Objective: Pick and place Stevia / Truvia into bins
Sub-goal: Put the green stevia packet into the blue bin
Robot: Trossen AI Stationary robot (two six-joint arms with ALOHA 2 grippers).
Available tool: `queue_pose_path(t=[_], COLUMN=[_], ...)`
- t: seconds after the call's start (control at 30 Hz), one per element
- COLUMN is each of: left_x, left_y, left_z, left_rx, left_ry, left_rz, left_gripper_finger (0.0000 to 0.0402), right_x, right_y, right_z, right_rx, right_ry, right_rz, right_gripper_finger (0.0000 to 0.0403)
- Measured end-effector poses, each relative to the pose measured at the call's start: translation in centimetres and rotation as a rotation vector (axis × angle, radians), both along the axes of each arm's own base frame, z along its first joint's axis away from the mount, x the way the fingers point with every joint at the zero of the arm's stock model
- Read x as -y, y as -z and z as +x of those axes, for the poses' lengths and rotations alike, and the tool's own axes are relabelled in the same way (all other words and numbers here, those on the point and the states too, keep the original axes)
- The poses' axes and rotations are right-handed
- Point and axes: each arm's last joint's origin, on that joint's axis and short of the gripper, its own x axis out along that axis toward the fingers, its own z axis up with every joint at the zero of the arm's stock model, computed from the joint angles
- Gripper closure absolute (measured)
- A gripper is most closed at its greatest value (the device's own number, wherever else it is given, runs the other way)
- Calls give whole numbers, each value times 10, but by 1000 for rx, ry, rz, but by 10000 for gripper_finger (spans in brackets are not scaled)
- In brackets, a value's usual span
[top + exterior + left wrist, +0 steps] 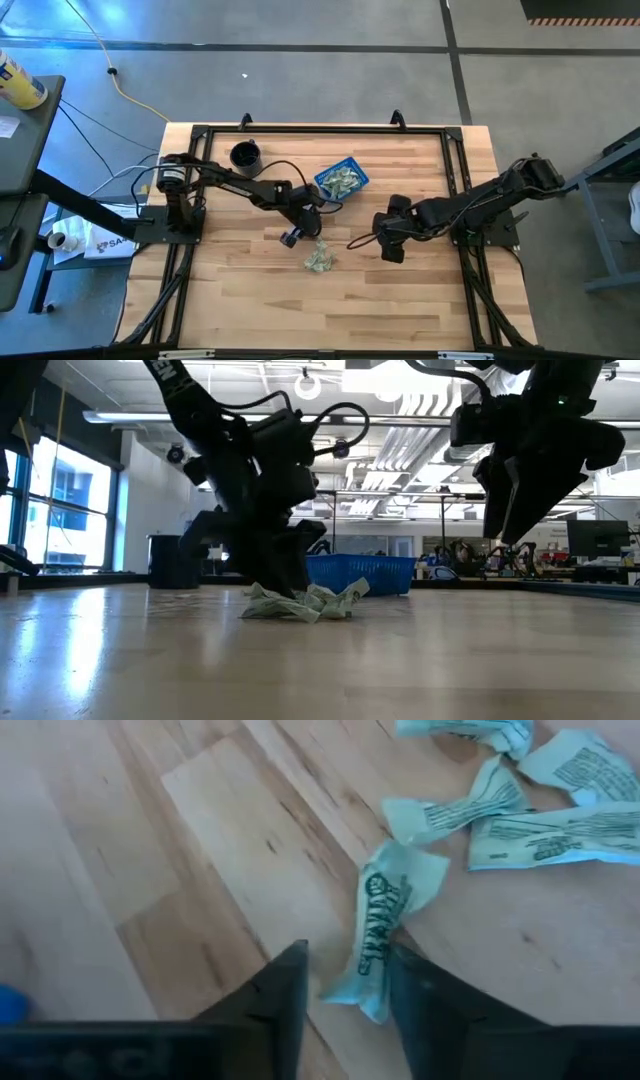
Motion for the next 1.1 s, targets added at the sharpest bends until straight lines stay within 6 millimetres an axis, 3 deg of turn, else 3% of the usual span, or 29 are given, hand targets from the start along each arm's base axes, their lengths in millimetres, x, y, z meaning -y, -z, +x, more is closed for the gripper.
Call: queue_pose_path(t=[0.2,0.23,0.37,0.47,0.57,0.7,0.77,0.87,0.97,1.1], left_x=[0,-1,-6,-19,-40,-76,-92,-102,-98,-88], left_y=[-3,-5,-18,-47,-82,-103,-100,-75,-75,-81], left_z=[-4,-5,-11,-11,-9,1,11,14,21,22], left_rx=[-51,-62,-73,-31,86,262,307,181,166,97], left_ry=[-86,-122,-304,-427,-555,-640,-632,-612,-600,-654], left_rz=[-11,-3,69,149,193,168,142,59,-2,80], left_gripper_finger=[355,361,361,356,358,357,343,293,233,168], right_x=[5,6,8,9,11,11,11,11,11,10], right_y=[1,1,2,2,2,2,1,1,1,1], right_z=[-3,-4,-6,-8,-10,-10,-10,-10,-9,-5], right_rx=[-32,-39,-54,-59,-62,-52,-49,-44,-38,5], right_ry=[55,68,123,157,183,192,194,208,224,225], right_rz=[1,0,-28,-59,-85,-113,-119,-114,-100,-77], right_gripper_finger=[100,100,100,100,100,100,100,100,100,100])
